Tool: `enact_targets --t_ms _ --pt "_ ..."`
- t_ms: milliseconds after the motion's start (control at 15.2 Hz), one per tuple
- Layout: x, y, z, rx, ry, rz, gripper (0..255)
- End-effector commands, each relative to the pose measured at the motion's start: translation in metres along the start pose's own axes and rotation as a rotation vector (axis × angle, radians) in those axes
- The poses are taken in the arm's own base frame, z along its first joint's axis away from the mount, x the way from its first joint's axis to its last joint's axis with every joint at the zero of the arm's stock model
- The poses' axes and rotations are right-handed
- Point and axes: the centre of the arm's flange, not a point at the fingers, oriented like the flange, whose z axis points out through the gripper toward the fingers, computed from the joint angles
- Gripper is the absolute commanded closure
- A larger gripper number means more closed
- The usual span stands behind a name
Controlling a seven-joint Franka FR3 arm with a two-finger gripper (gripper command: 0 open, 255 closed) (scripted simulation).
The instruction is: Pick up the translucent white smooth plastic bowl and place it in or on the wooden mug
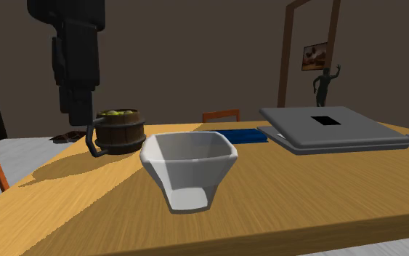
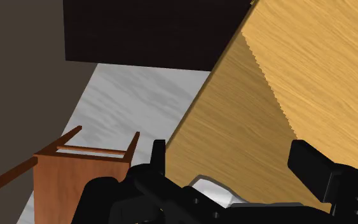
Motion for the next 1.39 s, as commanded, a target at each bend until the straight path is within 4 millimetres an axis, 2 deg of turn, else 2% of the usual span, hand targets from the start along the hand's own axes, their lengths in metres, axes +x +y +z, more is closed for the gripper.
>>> enact_targets --t_ms 0,1056,1122,1320 --pt "0.0 0.0 0.0 0.0 0.0 0.0 0" --pt "0.172 0.12 0.064 0.353 0.105 0.189 0" --pt "0.177 0.124 0.067 0.364 0.108 0.195 0" --pt "0.179 0.118 0.081 0.364 0.108 0.195 0"
